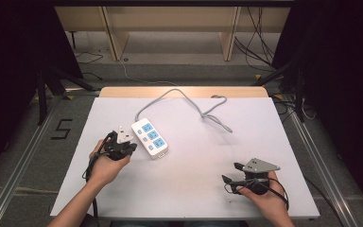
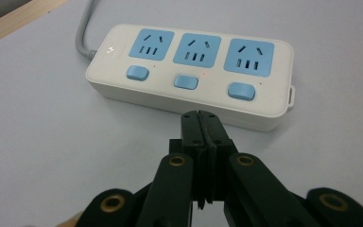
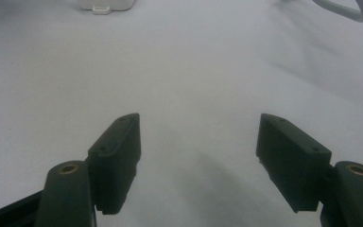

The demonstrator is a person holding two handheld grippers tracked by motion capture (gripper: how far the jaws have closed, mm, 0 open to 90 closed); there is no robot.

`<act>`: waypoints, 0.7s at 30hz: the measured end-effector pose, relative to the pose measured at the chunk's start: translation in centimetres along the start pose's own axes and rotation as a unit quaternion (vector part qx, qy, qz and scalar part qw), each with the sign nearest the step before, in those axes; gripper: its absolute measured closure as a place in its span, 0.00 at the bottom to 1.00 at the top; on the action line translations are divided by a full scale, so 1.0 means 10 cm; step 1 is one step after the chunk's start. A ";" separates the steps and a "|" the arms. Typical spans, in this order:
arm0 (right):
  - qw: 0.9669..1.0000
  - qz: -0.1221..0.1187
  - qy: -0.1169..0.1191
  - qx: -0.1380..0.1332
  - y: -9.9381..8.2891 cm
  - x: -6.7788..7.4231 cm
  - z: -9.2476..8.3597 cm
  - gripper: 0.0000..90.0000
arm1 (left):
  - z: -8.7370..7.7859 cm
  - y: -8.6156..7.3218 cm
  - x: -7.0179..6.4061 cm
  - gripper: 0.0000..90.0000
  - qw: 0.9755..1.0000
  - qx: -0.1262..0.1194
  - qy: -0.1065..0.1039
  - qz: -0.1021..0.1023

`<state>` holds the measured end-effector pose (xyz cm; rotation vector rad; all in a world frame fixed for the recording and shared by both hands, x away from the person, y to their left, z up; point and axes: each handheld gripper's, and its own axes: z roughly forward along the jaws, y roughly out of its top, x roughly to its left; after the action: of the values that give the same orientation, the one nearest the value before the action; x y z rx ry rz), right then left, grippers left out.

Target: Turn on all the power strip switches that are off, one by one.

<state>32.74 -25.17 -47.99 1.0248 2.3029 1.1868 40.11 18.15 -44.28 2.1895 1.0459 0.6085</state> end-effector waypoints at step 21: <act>1.000 -0.003 0.003 0.001 0.01 0.03 0.01 0.36 | 0.28 0.23 0.25 1.00 0.999 0.027 0.005 -0.027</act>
<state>32.62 -24.89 -47.99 1.0169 2.3109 1.1873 44.55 18.12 -44.25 2.1997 1.1359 0.5741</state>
